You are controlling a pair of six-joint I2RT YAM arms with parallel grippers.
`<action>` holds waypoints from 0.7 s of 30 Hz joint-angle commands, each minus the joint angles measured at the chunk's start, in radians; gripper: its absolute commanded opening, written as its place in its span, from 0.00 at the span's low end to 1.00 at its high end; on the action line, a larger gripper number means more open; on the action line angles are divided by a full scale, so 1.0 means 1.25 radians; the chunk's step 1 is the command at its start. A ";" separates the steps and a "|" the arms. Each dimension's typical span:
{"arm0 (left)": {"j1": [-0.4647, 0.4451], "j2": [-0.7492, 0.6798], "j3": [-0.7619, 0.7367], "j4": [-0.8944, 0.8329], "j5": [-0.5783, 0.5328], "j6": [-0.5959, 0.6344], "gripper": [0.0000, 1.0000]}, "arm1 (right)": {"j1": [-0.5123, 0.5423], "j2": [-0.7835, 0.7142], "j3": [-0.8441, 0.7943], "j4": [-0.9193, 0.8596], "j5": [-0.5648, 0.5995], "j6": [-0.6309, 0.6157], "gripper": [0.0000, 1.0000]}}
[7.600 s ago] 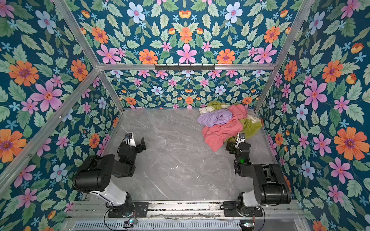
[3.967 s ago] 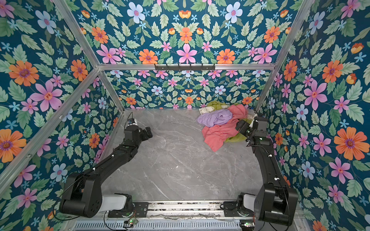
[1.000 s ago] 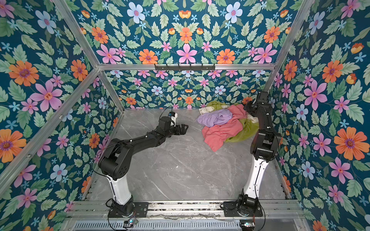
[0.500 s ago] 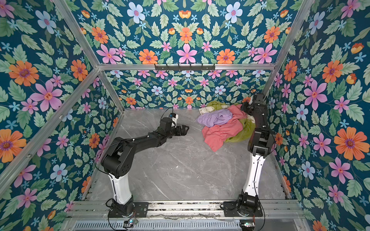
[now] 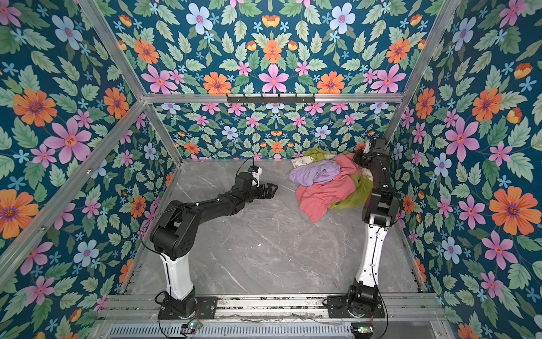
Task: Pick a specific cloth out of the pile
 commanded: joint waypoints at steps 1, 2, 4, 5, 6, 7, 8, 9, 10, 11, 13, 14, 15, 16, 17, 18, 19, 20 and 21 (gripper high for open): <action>-0.001 0.003 0.005 0.012 0.001 -0.008 1.00 | 0.000 -0.011 0.000 0.011 -0.023 0.008 0.08; -0.001 0.002 0.005 0.012 0.001 -0.008 1.00 | 0.000 -0.016 -0.002 0.012 -0.024 0.012 0.07; -0.001 0.001 0.003 0.013 0.001 -0.008 1.00 | 0.001 -0.027 -0.011 0.015 -0.025 0.018 0.03; -0.001 0.000 0.002 0.013 0.001 -0.008 1.00 | 0.001 -0.034 -0.018 0.017 -0.026 0.021 0.03; -0.001 -0.001 0.000 0.013 0.002 -0.008 1.00 | 0.001 -0.044 -0.029 0.022 -0.026 0.026 0.02; -0.001 -0.004 -0.002 0.014 0.002 -0.009 1.00 | 0.001 -0.057 -0.043 0.031 -0.024 0.033 0.02; -0.001 -0.005 -0.004 0.016 0.001 -0.009 1.00 | 0.002 -0.068 -0.057 0.039 -0.021 0.041 0.02; -0.001 -0.007 -0.007 0.017 0.003 -0.010 1.00 | 0.002 -0.084 -0.080 0.052 -0.016 0.051 0.02; -0.001 -0.009 -0.008 0.018 0.002 -0.012 1.00 | 0.006 -0.099 -0.103 0.068 -0.012 0.058 0.01; -0.001 -0.010 -0.010 0.019 0.003 -0.014 1.00 | 0.007 -0.110 -0.121 0.083 -0.009 0.062 0.00; -0.001 -0.013 -0.015 0.021 0.005 -0.019 1.00 | 0.016 -0.130 -0.151 0.107 0.005 0.064 0.00; -0.001 -0.016 -0.018 0.023 0.005 -0.020 1.00 | 0.020 -0.134 -0.156 0.113 0.011 0.062 0.00; -0.001 -0.021 -0.022 0.026 0.003 -0.021 1.00 | 0.023 -0.134 -0.155 0.110 0.019 0.059 0.00; -0.001 -0.026 -0.030 0.031 0.003 -0.023 1.00 | 0.027 -0.133 -0.150 0.102 0.025 0.057 0.00; -0.001 -0.032 -0.036 0.035 0.002 -0.023 1.00 | 0.030 -0.132 -0.144 0.092 0.028 0.055 0.00; -0.001 -0.038 -0.041 0.037 0.000 -0.023 1.00 | 0.032 -0.132 -0.139 0.083 0.031 0.054 0.00; -0.001 -0.043 -0.044 0.037 0.000 -0.023 1.00 | 0.036 -0.137 -0.140 0.076 0.034 0.054 0.00; -0.001 -0.048 -0.048 0.037 -0.001 -0.023 1.00 | 0.037 -0.142 -0.143 0.073 0.038 0.056 0.00; -0.001 -0.054 -0.050 0.035 -0.002 -0.021 1.00 | 0.038 -0.148 -0.148 0.070 0.041 0.060 0.00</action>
